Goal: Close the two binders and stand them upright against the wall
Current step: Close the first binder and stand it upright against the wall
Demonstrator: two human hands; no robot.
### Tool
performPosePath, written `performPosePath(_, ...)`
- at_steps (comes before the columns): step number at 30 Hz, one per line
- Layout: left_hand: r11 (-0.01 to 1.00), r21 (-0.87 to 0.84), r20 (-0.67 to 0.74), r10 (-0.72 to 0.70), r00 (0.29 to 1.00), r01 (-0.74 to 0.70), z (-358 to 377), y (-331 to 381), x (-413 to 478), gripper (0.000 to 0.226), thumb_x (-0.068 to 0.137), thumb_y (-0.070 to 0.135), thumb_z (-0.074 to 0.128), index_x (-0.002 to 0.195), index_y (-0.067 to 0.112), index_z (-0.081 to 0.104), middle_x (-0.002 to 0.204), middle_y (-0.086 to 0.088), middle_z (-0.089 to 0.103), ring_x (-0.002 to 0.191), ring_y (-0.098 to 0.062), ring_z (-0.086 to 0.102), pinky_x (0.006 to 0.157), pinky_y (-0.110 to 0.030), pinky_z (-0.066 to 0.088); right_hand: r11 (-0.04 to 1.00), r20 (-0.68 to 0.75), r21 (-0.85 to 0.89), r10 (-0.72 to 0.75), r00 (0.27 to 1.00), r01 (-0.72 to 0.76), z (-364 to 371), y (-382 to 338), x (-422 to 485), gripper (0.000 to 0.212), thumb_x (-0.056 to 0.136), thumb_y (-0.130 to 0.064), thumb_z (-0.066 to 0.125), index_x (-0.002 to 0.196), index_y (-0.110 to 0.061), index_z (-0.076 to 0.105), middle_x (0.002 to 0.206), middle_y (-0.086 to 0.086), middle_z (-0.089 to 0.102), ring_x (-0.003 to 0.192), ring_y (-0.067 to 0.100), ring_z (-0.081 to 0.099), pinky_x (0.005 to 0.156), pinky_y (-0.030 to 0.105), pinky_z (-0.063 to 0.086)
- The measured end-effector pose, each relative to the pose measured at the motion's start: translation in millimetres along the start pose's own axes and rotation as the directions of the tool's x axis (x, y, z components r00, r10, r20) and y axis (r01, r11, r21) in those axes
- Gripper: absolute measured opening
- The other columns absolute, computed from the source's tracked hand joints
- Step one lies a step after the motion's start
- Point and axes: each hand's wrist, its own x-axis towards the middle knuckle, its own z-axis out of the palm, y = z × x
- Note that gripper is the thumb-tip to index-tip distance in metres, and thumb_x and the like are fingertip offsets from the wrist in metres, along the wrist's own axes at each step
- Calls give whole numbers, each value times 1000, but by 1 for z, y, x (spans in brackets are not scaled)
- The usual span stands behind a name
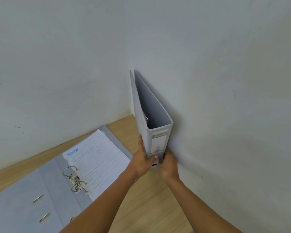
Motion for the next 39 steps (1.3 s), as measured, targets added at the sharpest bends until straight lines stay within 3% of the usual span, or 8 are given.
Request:
performPosePath(3,998,-14,44,-57,997,58,-1,-2,10,104,91,18,69,159,19,-11,157,-3,37,143,-23,39,106,-30,43,980,-46,69,192,980,-188,8,16,9,3,93,-10,63,90,-9,63,97,13,73,86,29,72,75,40,62)
performPosePath(6,996,-19,51,-83,995,84,-1,-3,18,105,91,23,68,158,18,-13,157,-5,36,141,-22,40,109,-38,42,920,-7,219,334,942,-325,16,32,25,22,89,-27,69,91,-5,73,96,16,79,86,29,77,82,52,62)
performPosePath(14,991,-15,11,-132,991,132,-12,-7,49,127,69,63,65,158,26,-17,159,-5,36,143,-30,40,112,-53,42,765,197,464,402,894,-446,10,1,27,29,101,-5,51,127,-6,61,119,14,68,110,32,69,91,43,57)
performPosePath(18,990,34,-2,-138,990,138,-18,-2,58,122,75,54,70,158,31,-16,157,-6,39,141,-33,43,98,-61,50,780,248,440,371,895,-446,11,-2,31,33,102,-11,50,134,-13,59,130,10,66,116,27,67,80,35,59)
performPosePath(23,986,42,-48,-157,986,159,-19,2,55,120,74,52,72,159,31,-11,159,-4,36,143,-32,41,96,-61,52,800,247,410,365,898,-438,9,-2,31,35,102,-9,50,135,-17,58,134,6,63,111,22,68,71,31,59)
performPosePath(30,985,54,-83,-160,984,165,-21,5,60,112,83,37,75,160,26,-6,157,-7,40,140,-34,44,97,-60,52,838,314,344,323,893,-424,4,-8,29,49,103,-7,45,150,-21,47,144,0,56,121,22,61,87,37,59)
performPosePath(33,979,55,-71,-192,979,196,-23,9,57,108,86,30,74,161,23,-3,158,-8,38,140,-34,44,99,-59,51,851,336,318,312,889,-419,3,-9,26,53,102,-8,45,152,-25,44,149,-2,52,125,21,58,76,30,58)
performPosePath(39,969,25,-66,-242,968,244,-36,12,45,90,90,27,70,160,21,14,158,-8,39,140,-32,44,105,-55,48,857,328,328,291,899,-398,-1,-17,17,63,95,1,49,153,-24,41,137,-2,55,122,24,61,89,35,57)
